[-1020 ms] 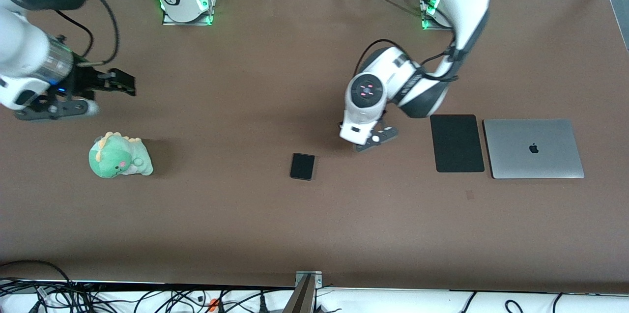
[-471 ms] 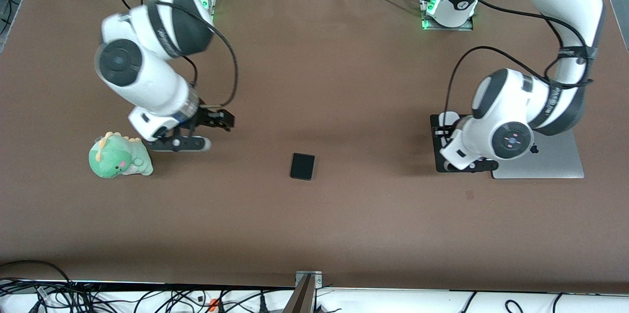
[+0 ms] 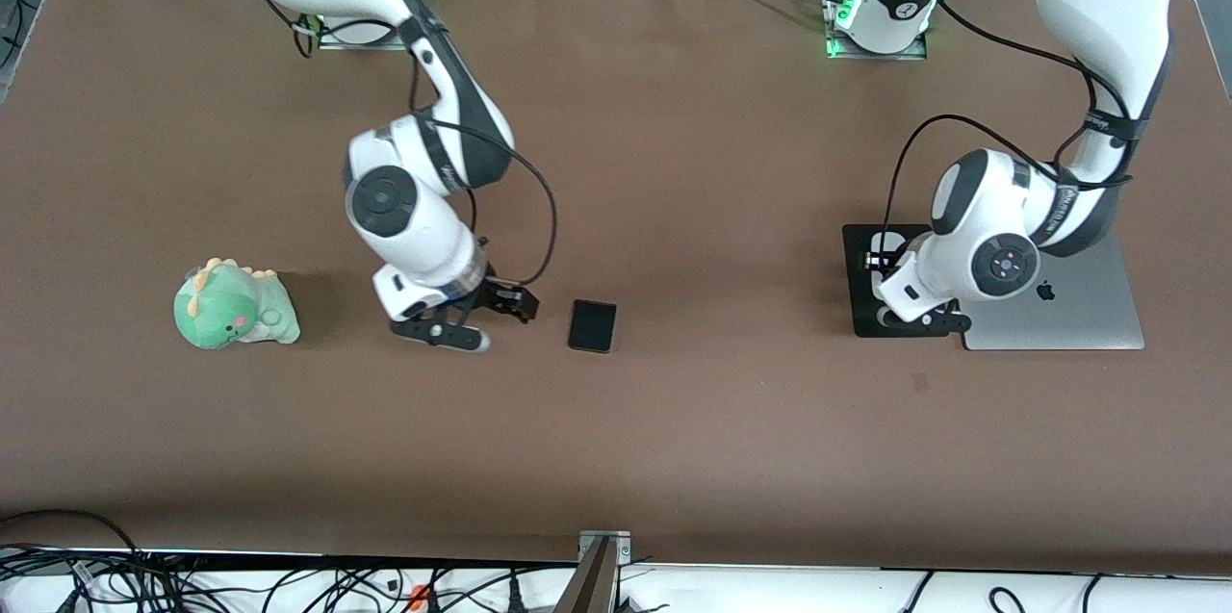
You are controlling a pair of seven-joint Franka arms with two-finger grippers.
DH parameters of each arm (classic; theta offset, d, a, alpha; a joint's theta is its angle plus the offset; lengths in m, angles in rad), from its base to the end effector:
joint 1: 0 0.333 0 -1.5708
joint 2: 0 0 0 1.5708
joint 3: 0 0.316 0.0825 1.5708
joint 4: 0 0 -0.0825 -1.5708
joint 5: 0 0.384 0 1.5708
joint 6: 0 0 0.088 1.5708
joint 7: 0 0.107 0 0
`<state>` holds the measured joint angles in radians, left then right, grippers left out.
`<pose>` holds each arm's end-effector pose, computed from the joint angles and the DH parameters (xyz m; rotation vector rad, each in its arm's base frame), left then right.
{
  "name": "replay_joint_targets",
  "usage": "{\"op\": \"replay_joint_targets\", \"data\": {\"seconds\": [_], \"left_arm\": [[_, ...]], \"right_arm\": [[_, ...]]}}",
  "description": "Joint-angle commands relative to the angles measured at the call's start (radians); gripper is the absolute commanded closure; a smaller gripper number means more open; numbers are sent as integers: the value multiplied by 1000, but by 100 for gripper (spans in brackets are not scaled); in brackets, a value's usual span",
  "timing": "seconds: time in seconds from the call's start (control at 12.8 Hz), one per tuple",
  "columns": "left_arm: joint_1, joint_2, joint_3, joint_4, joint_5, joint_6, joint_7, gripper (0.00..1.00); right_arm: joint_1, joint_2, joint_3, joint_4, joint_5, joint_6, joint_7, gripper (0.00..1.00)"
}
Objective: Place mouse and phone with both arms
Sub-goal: 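Lower the mouse onto the pad while the right gripper grasps the phone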
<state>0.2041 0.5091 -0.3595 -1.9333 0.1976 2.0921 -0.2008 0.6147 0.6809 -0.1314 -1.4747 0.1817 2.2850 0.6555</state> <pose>0.5815 -0.0770 0.2141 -3.0714 0.1009 0.4768 0.6361 0.3587 0.2919 -2.9881 0.3714 -0.1210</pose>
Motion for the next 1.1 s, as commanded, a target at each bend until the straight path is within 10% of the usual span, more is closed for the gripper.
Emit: {"op": "replay_joint_targets", "data": {"seconds": [0.0,0.31,0.39,0.71,1.02], "left_arm": [[90,-58,-12,-119,19,129,120,83],[127,-15,-12,-119,19,190,181,55],[126,0,-12,-119,19,206,178,1],[121,-81,-21,-69,19,110,181,0],[118,-101,-79,265,17,-331,182,0]], "right_arm": [[58,152,-11,169,16,36,128,0],[100,265,-13,232,9,145,170,0],[111,278,-14,232,6,152,170,0],[137,301,-14,231,-76,157,170,0],[160,318,-17,229,-97,159,176,0]]}}
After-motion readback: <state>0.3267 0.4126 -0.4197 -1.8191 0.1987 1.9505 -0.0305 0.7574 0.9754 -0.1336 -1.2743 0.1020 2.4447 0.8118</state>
